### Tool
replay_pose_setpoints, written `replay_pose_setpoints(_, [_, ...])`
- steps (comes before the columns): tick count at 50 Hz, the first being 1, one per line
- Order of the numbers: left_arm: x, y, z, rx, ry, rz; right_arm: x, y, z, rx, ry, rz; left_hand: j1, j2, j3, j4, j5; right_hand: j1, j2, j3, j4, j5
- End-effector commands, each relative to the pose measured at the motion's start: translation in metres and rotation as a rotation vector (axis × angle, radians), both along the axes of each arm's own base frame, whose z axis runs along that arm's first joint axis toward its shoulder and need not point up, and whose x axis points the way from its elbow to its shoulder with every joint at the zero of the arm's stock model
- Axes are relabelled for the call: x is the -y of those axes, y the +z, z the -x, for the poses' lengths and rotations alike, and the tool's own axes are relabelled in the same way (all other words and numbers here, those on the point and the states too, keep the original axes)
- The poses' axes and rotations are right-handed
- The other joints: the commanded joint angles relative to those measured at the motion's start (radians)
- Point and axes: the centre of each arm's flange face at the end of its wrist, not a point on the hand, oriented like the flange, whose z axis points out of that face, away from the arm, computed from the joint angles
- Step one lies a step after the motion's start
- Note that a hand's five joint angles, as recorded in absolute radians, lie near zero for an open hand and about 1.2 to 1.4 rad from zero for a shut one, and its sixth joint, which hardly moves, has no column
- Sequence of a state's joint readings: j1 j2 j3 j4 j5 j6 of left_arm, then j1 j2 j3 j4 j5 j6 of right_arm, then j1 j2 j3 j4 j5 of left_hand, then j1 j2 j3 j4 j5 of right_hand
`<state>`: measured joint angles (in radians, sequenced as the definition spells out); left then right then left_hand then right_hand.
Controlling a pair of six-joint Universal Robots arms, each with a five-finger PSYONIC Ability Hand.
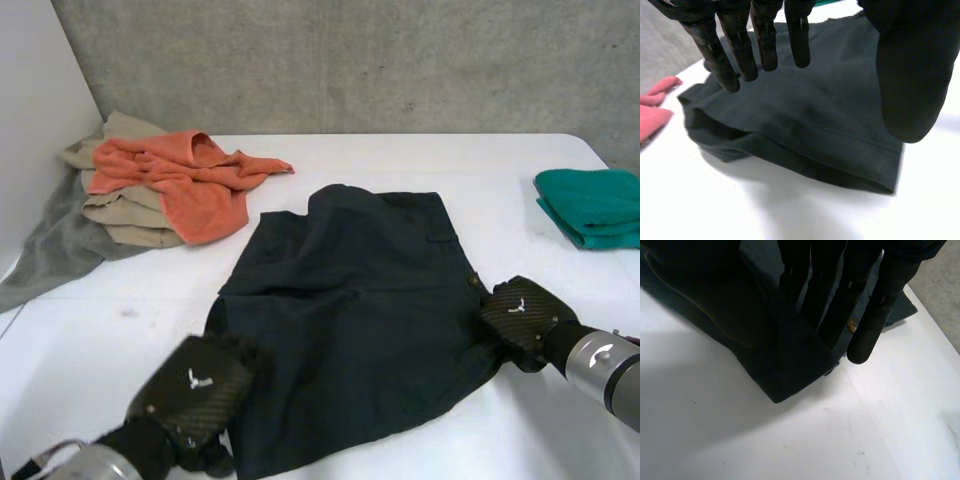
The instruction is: Fold the laundry.
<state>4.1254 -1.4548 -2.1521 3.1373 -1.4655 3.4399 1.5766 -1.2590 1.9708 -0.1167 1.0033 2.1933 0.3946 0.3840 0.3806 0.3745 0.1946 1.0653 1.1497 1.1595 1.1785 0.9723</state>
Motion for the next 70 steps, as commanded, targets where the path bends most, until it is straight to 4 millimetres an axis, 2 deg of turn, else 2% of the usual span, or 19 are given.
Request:
replay_pose_setpoints(1, [-0.006,-0.015,0.002,0.036,-0.031,-0.025,0.0,0.0,-0.001,0.029,-0.01,-0.009,0.01,0.02,0.024,0.03,0.035,0.331,0.247,0.237,0.218,0.249])
replay_pose_setpoints(8, [-0.009,-0.025,0.008,0.05,-0.063,-0.034,0.0,0.0,-0.001,0.064,-0.043,-0.043,0.042,0.053,0.056,0.062,0.067,0.331,0.247,0.237,0.218,0.249])
replay_pose_setpoints(19, [0.004,-0.04,0.019,0.041,-0.071,0.0,0.0,0.0,0.0,0.108,-0.073,-0.077,0.25,0.261,0.264,0.27,0.276,0.331,0.247,0.237,0.218,0.249])
replay_pose_setpoints(29, [0.007,-0.054,0.022,0.124,-0.124,0.048,0.0,0.0,0.0,0.108,-0.075,-0.077,0.274,0.284,0.288,0.294,0.299,0.331,0.247,0.237,0.218,0.249])
replay_pose_setpoints(38, [0.013,-0.056,0.026,0.102,-0.124,0.097,0.001,0.001,0.0,0.11,-0.077,-0.075,0.652,0.663,0.666,0.672,0.678,0.331,0.247,0.237,0.218,0.249])
replay_pose_setpoints(39, [0.013,-0.056,0.027,0.103,-0.127,0.106,0.001,0.002,0.001,0.108,-0.079,-0.072,0.76,0.771,0.774,0.78,0.786,0.331,0.247,0.237,0.218,0.249])
replay_pose_setpoints(40, [0.014,-0.056,0.027,0.104,-0.128,0.113,0.001,0.003,0.001,0.109,-0.081,-0.069,0.965,0.975,0.979,0.985,0.99,0.331,0.247,0.237,0.218,0.249])
replay_pose_setpoints(41, [0.014,-0.056,0.027,0.105,-0.131,0.117,0.001,0.003,0.001,0.109,-0.083,-0.07,1.001,1.012,1.015,1.021,1.027,0.331,0.247,0.237,0.218,0.249])
replay_pose_setpoints(46, [0.013,-0.054,0.029,0.115,-0.143,0.133,-0.002,0.016,0.001,0.133,-0.1,-0.06,1.002,1.012,1.016,1.022,1.027,0.331,0.247,0.237,0.218,0.249])
replay_pose_setpoints(52, [0.007,-0.056,0.028,0.123,-0.161,0.115,-0.021,0.035,-0.001,0.123,-0.086,-0.117,1.002,1.012,1.016,1.022,1.027,0.331,0.247,0.237,0.218,0.249])
replay_pose_setpoints(54, [0.004,-0.051,0.027,0.115,-0.16,0.116,-0.026,0.046,-0.001,0.132,-0.092,-0.113,1.002,1.012,1.016,1.022,1.027,0.331,0.247,0.237,0.218,0.249])
replay_pose_setpoints(55, [0.003,-0.044,0.026,0.102,-0.156,0.124,-0.026,0.048,-0.002,0.142,-0.092,-0.106,0.822,0.832,0.836,0.842,0.847,0.331,0.247,0.237,0.218,0.249])
replay_pose_setpoints(57, [-0.001,-0.037,0.024,0.099,-0.159,0.13,-0.022,0.05,-0.003,0.175,-0.12,-0.103,0.326,0.337,0.34,0.346,0.351,0.331,0.247,0.237,0.218,0.249])
replay_pose_setpoints(60, [-0.004,-0.029,0.024,0.09,-0.166,0.138,-0.009,0.046,-0.004,0.242,-0.196,-0.144,0.265,0.276,0.279,0.286,0.291,0.331,0.247,0.237,0.218,0.249])
replay_pose_setpoints(64, [-0.007,-0.028,0.023,0.085,-0.161,0.12,0.008,0.028,-0.014,0.28,-0.265,-0.215,0.201,0.211,0.215,0.221,0.226,0.331,0.247,0.237,0.218,0.249])
replay_pose_setpoints(70, [-0.011,-0.03,0.023,0.073,-0.153,0.074,0.021,0.028,-0.016,0.312,-0.305,-0.175,0.148,0.158,0.162,0.168,0.173,0.331,0.247,0.237,0.218,0.249])
